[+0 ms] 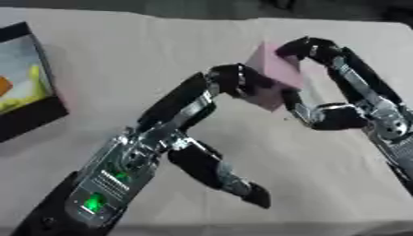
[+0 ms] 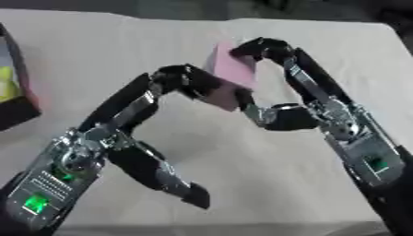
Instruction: Pick up the objects with one hand, pass them to the other hand, and then place them into the box on the other side of the table.
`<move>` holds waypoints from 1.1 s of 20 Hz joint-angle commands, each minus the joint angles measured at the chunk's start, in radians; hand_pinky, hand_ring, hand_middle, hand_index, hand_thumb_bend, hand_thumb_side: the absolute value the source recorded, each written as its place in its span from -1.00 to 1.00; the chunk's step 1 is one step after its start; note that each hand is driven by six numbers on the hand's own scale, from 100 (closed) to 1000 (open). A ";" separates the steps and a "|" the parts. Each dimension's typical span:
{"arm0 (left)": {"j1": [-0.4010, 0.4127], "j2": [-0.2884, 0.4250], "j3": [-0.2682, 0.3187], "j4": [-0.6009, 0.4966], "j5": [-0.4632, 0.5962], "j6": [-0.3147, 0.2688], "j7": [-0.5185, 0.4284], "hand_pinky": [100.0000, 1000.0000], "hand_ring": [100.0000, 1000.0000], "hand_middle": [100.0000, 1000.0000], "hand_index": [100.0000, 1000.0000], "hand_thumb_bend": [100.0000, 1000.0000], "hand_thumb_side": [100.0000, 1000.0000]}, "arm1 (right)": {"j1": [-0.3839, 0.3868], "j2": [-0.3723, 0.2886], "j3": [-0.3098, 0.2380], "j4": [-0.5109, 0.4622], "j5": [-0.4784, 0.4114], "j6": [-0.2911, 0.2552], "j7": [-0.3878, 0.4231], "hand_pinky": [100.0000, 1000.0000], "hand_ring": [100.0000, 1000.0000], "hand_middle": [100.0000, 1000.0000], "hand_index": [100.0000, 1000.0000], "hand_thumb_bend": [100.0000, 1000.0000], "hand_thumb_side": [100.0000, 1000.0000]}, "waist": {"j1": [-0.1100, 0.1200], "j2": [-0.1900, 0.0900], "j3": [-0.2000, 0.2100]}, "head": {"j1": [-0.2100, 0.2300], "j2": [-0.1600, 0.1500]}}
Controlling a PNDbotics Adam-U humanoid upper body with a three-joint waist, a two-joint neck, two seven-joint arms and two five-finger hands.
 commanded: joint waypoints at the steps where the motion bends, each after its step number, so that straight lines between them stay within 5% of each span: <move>1: 0.009 0.012 0.013 -0.027 0.020 0.016 0.048 0.72 0.64 0.44 0.56 1.00 -0.43 | -0.008 -0.013 -0.014 -0.022 0.000 0.006 -0.002 0.55 0.21 -0.48 0.39 -1.00 -0.37 | 0.000 -0.012 -0.003 | -0.003 -0.001; 6: 0.048 0.045 0.015 -0.121 0.086 -0.019 0.043 0.63 0.48 0.24 0.48 1.00 -0.40 | -0.002 -0.013 -0.018 -0.022 0.005 0.015 -0.006 0.55 0.21 -0.48 0.39 -1.00 -0.37 | 0.000 -0.013 0.002 | -0.016 -0.001; 11: 0.076 0.062 0.052 -0.171 0.136 0.017 0.068 0.48 0.23 0.08 0.42 1.00 -0.42 | 0.005 -0.012 -0.020 -0.022 0.011 0.020 -0.010 0.54 0.21 -0.48 0.39 -1.00 -0.37 | -0.003 -0.015 0.008 | -0.028 -0.001; 16: 0.049 0.069 0.076 -0.158 0.116 0.071 0.132 0.62 0.58 0.45 0.56 1.00 -0.48 | 0.010 -0.008 -0.011 -0.022 0.018 0.016 -0.006 0.55 0.21 -0.49 0.39 -1.00 -0.37 | -0.007 -0.021 0.011 | -0.030 -0.001; 22: -0.024 0.060 0.046 -0.088 0.060 0.080 0.153 0.68 0.75 0.63 0.66 1.00 -0.53 | 0.006 -0.003 0.007 -0.022 0.009 -0.011 0.009 0.55 0.21 -0.49 0.39 -1.00 -0.39 | -0.012 -0.027 0.007 | -0.017 -0.001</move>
